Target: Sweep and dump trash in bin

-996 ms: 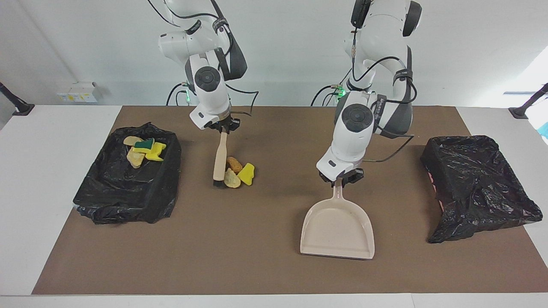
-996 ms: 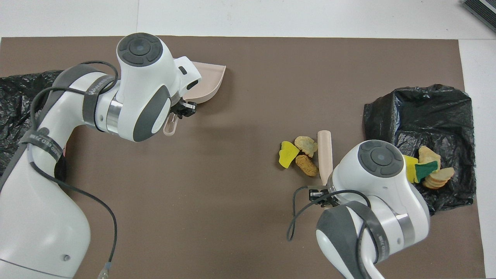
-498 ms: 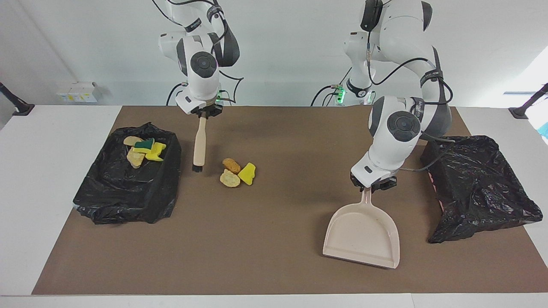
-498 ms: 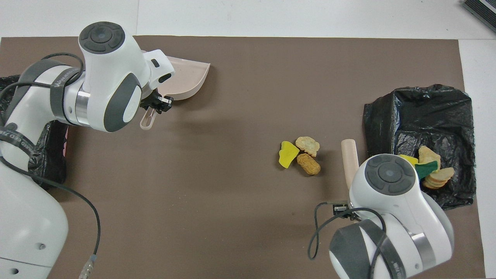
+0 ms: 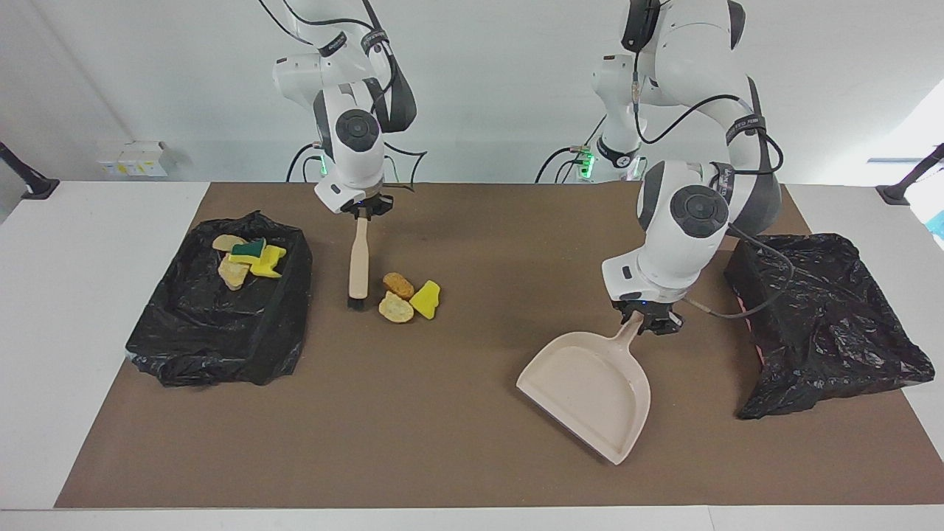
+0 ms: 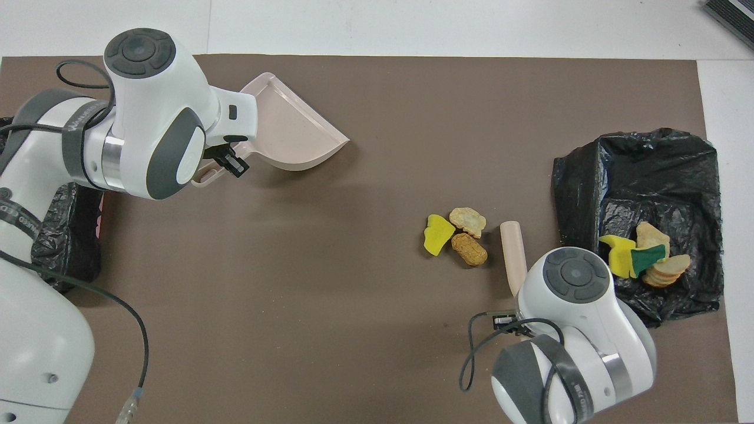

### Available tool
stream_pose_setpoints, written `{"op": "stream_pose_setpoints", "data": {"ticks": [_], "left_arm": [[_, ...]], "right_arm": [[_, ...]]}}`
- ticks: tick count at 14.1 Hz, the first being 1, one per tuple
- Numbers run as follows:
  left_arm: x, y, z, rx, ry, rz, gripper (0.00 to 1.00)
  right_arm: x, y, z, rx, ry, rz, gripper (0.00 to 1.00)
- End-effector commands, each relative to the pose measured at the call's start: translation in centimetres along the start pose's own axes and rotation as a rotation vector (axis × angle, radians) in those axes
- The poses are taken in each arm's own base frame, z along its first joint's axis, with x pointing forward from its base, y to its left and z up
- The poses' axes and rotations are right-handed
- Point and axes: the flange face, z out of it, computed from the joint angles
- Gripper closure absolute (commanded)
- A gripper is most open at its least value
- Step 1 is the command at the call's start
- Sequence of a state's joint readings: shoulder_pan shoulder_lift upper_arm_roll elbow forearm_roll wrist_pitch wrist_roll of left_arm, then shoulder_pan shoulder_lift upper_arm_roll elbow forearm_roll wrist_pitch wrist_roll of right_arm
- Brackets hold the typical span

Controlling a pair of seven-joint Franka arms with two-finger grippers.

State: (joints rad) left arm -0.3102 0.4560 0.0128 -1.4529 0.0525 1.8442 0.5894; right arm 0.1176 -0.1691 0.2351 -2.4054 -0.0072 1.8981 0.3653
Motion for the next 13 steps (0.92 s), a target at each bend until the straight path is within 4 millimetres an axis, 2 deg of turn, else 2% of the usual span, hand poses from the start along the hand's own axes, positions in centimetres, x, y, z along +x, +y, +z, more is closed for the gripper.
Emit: {"op": "stream_pose_setpoints", "data": {"ticks": [1,3,4,6,8,10,12,13], "left_arm": [[-0.8,0.5,-0.7,0.026,-0.029,0.216,1.0],[-0.7,0.6,-0.7,0.054,-0.059,0.355,1.0],[-0.2,1.7,-0.8,0.071,-0.08,0.44,1.0],[0.2,4.3,-0.6,0.133,-0.147,0.593,1.0],[-0.9,6.8,0.9,0.139,-0.154,0.643,1.0],[-2.1,10.4,2.6,0.144,-0.144,0.692,1.0],[-1.9,13.1,3.2,0.184,-0.09,0.75,1.0],[-2.5,13.8,4.0,0.176,-0.093,0.754,1.0]], "right_arm": [[0.0,-2.5,0.7,0.025,0.017,0.031,1.0],[0.2,-4.1,1.2,0.077,0.011,0.038,1.0],[0.2,-4.4,1.0,0.109,0.008,0.053,1.0],[0.1,-5.2,0.8,0.152,0.012,0.069,1.0],[-0.1,-5.8,0.7,0.183,0.007,0.07,1.0],[-0.3,-7.9,1.2,0.198,0.018,0.055,1.0],[0.1,-9.4,1.7,0.216,0.026,0.076,1.0],[0.1,-10.5,1.6,0.217,0.024,0.068,1.0]]}}
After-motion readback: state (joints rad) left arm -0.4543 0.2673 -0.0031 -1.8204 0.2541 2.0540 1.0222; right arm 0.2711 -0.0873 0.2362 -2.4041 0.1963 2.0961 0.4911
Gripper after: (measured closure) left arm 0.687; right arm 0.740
